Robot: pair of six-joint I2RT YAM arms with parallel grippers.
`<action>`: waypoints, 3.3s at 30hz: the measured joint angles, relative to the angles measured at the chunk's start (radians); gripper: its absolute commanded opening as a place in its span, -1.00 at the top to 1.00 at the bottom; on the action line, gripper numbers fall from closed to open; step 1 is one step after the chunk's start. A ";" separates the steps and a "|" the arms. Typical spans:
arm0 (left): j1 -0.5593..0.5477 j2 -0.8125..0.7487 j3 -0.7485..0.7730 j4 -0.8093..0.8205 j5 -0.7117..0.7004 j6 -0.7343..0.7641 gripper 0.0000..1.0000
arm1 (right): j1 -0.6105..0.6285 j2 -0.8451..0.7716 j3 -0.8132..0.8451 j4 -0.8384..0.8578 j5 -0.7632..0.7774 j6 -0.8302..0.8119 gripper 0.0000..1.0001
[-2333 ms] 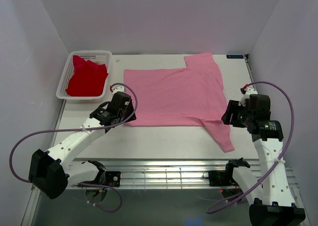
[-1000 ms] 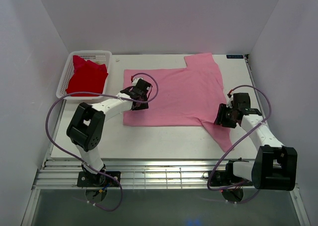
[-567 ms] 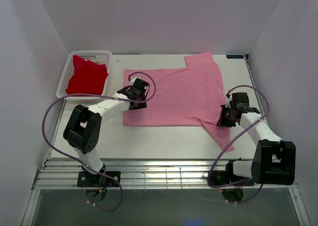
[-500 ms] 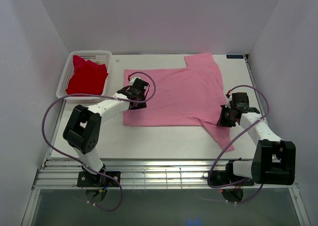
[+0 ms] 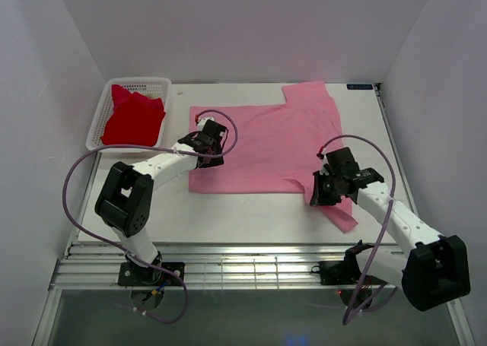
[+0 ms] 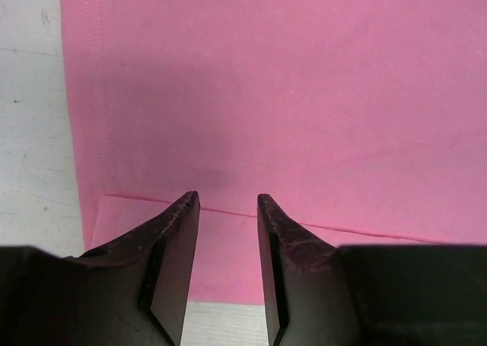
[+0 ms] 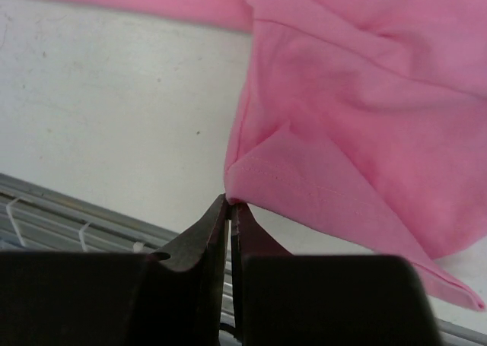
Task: Fold and stack the t-shirts
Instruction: Flatten out the tshirt, then grap the side of the flattened tshirt closest away from the robot with both arms
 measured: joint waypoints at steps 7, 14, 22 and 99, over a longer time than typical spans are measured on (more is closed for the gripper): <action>0.000 0.000 0.000 0.000 0.000 0.000 0.07 | 0.167 -0.023 -0.037 -0.053 0.000 0.119 0.85; 0.004 0.000 -0.005 0.001 -0.011 0.008 -0.32 | 0.232 -0.074 -0.080 -0.117 -0.005 0.193 -0.11; 0.023 0.029 0.002 -0.046 -0.066 0.002 -0.59 | 0.244 -0.076 0.015 -0.159 0.091 0.195 -0.33; 0.122 -0.066 -0.086 -0.162 -0.125 -0.021 1.00 | -0.129 0.168 0.031 -0.307 0.274 0.116 -0.41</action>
